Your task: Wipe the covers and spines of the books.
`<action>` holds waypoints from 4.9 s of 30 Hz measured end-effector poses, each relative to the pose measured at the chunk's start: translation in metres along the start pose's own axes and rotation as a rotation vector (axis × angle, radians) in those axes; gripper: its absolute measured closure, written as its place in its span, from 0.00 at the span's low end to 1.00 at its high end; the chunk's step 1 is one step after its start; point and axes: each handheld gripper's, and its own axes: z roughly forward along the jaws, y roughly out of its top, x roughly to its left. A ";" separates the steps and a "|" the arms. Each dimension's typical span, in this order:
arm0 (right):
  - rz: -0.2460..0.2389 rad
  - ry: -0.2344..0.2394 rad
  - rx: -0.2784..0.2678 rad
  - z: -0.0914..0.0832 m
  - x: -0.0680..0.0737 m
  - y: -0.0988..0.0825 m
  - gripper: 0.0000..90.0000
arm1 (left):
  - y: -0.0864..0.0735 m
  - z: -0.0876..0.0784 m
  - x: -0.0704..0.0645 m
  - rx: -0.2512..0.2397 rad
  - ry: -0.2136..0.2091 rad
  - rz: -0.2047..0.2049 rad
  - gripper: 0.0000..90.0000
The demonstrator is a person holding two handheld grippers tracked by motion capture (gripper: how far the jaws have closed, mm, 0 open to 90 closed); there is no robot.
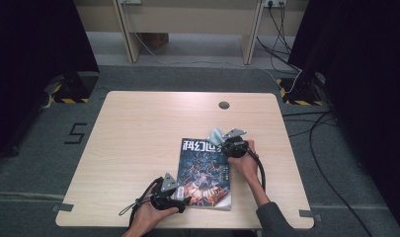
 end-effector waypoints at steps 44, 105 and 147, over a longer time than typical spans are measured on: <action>-0.039 0.145 -0.003 0.001 0.042 0.021 0.70 | -0.001 0.000 0.001 -0.007 -0.003 0.000 0.26; -0.193 0.175 0.031 0.022 0.073 0.043 0.84 | -0.004 0.000 0.001 -0.027 -0.009 -0.018 0.26; -0.095 0.130 0.030 -0.003 0.035 0.008 0.83 | -0.005 -0.001 0.000 -0.034 -0.001 -0.011 0.27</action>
